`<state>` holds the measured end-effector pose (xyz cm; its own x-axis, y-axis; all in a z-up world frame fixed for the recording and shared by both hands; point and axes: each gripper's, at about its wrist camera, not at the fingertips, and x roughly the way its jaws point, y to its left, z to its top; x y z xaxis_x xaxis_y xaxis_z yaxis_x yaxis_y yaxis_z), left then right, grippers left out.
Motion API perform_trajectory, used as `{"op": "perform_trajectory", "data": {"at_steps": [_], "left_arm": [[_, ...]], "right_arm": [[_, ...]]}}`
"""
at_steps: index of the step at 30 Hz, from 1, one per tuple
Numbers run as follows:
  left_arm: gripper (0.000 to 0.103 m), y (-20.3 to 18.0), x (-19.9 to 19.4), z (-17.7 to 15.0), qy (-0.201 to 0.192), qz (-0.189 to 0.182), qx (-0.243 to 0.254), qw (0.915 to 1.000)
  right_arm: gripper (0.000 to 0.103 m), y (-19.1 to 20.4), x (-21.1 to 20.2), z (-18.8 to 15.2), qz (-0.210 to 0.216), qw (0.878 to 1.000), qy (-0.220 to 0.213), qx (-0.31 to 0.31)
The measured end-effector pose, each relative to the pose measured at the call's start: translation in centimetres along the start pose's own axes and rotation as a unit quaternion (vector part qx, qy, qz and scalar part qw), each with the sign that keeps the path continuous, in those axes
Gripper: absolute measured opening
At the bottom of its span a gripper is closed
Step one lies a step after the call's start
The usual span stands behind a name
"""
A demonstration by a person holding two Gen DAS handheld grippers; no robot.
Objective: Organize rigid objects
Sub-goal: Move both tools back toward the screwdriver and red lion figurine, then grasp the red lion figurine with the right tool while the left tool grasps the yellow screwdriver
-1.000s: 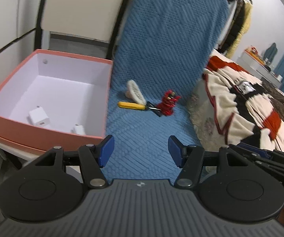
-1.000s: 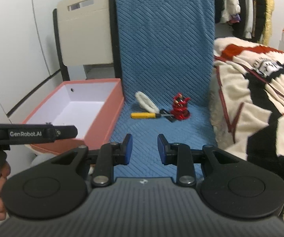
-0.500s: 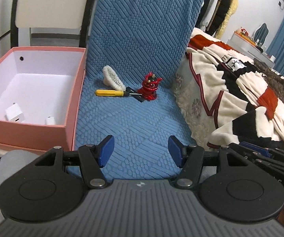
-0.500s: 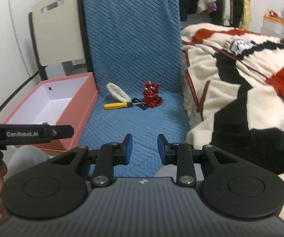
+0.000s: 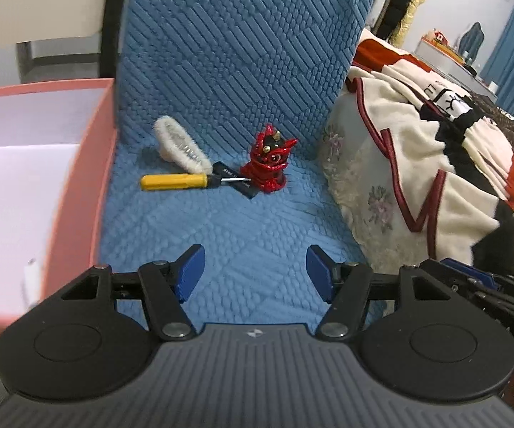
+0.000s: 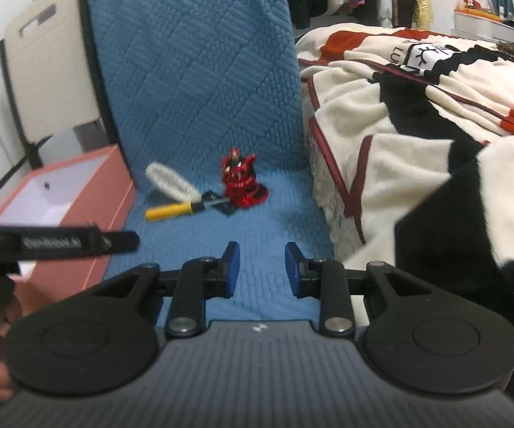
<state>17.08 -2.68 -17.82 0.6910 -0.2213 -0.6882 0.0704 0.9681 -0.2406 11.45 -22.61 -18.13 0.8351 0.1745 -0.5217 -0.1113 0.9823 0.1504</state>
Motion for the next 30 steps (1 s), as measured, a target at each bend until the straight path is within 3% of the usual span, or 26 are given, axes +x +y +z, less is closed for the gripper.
{"op": "perform_trajectory", "data": {"at_steps": [8, 14, 28, 30], "left_arm": [[0.068, 0.5, 6.1, 2.7, -0.007, 0.008, 0.031, 0.9995], [0.068, 2.0, 10.5, 3.7, 0.01, 0.009, 0.043, 0.999], [0.068, 3.5, 16.7, 6.5, 0.033, 0.053, 0.081, 0.9948], [0.068, 3.7, 17.4, 6.9, 0.038, 0.059, 0.084, 0.994]], "right_arm": [[0.031, -0.1, 4.8, 2.1, -0.004, 1.0, 0.001, 0.015], [0.033, 0.9, 7.3, 3.0, 0.019, 0.999, -0.024, 0.014], [0.033, 0.3, 16.9, 5.9, 0.05, 0.996, 0.03, 0.066], [0.04, 0.7, 18.3, 6.4, 0.057, 0.996, 0.038, 0.063]]}}
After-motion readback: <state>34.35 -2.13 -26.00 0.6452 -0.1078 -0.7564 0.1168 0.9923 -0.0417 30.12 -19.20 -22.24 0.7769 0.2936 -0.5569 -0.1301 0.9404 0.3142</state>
